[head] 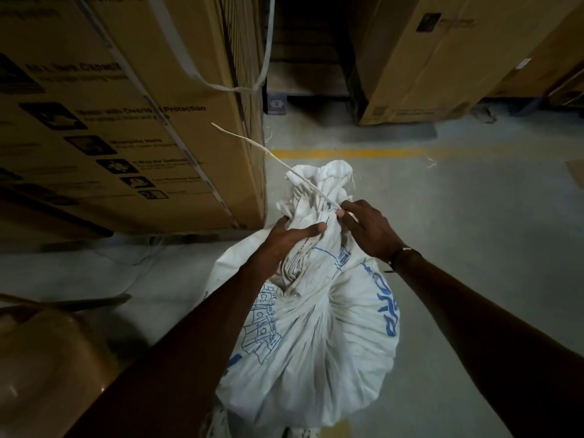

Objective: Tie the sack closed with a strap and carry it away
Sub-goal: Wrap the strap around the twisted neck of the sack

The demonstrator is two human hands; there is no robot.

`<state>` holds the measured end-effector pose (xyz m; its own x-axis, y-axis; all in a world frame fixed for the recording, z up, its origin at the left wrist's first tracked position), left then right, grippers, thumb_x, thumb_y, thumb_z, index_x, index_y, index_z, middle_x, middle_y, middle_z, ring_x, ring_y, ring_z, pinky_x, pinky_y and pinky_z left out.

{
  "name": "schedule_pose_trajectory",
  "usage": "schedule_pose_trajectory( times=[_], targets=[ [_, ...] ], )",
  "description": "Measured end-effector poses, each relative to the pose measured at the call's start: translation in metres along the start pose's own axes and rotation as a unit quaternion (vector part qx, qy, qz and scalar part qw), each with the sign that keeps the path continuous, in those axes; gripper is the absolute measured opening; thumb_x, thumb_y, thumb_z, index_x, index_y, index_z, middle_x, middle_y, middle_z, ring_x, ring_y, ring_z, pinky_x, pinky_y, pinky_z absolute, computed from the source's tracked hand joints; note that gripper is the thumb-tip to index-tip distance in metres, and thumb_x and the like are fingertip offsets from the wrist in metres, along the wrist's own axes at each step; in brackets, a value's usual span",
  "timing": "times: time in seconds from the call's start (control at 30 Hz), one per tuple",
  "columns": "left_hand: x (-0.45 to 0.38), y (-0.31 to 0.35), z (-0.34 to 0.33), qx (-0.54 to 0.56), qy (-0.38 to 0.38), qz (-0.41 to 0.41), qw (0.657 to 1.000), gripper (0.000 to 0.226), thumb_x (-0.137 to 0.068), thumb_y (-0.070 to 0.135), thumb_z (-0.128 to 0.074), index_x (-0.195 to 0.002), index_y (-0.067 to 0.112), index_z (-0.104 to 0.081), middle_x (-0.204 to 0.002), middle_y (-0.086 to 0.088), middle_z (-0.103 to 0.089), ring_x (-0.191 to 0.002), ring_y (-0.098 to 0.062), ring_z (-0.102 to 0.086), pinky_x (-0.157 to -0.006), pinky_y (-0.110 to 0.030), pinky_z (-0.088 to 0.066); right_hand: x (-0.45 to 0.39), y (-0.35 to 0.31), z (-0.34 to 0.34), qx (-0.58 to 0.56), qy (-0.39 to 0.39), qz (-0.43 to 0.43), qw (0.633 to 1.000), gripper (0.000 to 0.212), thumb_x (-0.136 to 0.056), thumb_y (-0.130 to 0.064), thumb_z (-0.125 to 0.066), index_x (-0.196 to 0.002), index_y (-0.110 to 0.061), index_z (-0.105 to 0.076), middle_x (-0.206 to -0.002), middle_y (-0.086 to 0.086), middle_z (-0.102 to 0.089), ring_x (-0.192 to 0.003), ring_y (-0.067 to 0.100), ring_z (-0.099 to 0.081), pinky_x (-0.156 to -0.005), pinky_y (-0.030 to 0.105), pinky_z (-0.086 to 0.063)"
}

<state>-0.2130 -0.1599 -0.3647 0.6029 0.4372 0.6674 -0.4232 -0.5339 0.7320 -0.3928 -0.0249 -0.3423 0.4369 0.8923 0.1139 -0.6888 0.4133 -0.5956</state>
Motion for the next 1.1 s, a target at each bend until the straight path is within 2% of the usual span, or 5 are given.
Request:
schedule_pose_trajectory(
  times=[0.27,0.53,0.7,0.97,1.1],
  targets=[
    [0.035,0.035,-0.016,-0.085,-0.046,-0.083,0.992,0.037,-0.071,0.028,-0.097,-0.1,0.03,-0.075,-0.106,0.003,-0.081,-0.095,-0.012,-0.073,-0.093,-0.036,-0.058,-0.001,-0.047,0.021,-0.173,-0.043,0.037,0.983,0.026,-0.113,-0.028,-0.053,-0.094,-0.018,-0.067,-0.101,0.002,-0.064,-0.096,0.02,-0.066,-0.086,0.036,-0.057],
    [0.057,0.017,-0.012,-0.028,0.1,-0.045,0.994,0.066,-0.052,0.03,-0.092,-0.116,0.025,-0.075,-0.104,0.005,-0.081,-0.099,-0.018,-0.077,-0.097,-0.047,-0.062,0.003,-0.079,0.046,-0.193,-0.086,0.045,0.977,0.03,-0.113,-0.025,-0.053,-0.086,-0.027,-0.064,-0.088,-0.008,-0.066,-0.082,0.006,-0.063,-0.081,0.023,-0.05],
    [0.074,0.002,-0.005,0.017,0.127,-0.063,0.99,0.063,-0.061,0.022,-0.092,-0.121,0.025,-0.071,-0.11,0.007,-0.08,-0.105,-0.018,-0.074,-0.097,-0.038,-0.06,0.021,-0.068,0.051,-0.328,-0.022,-0.069,0.942,0.032,-0.113,-0.028,-0.054,-0.099,-0.004,-0.068,-0.104,0.012,-0.075,-0.084,0.025,-0.075,-0.07,0.043,-0.062],
    [0.083,-0.017,0.003,0.054,0.129,-0.082,0.987,0.032,-0.076,0.01,-0.089,-0.092,0.029,-0.068,-0.096,0.012,-0.075,-0.091,-0.008,-0.071,-0.087,-0.029,-0.057,0.069,-0.036,0.036,-0.241,0.165,-0.179,0.94,0.032,-0.111,-0.026,-0.056,-0.09,-0.011,-0.074,-0.064,-0.001,-0.064,-0.049,0.0,-0.053,-0.058,0.026,-0.044],
    [0.08,-0.022,0.007,0.07,0.123,-0.074,0.987,0.036,-0.071,0.016,-0.092,-0.097,0.028,-0.07,-0.099,0.01,-0.076,-0.097,-0.017,-0.073,-0.098,-0.039,-0.058,0.094,-0.032,0.006,-0.235,0.17,-0.301,0.908,0.032,-0.107,-0.019,-0.058,-0.081,-0.018,-0.076,-0.062,-0.003,-0.065,-0.055,0.013,-0.056,-0.052,0.024,-0.044]
  ],
)
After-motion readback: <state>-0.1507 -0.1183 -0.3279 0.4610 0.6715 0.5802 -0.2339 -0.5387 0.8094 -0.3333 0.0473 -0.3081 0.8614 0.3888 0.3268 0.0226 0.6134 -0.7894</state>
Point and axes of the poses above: each hand's wrist, its own x-axis away from the middle knuckle, its own z-axis out of the back of the hand, y = z × x, the point moved 1 cm from there along -x, towards the middle knuckle
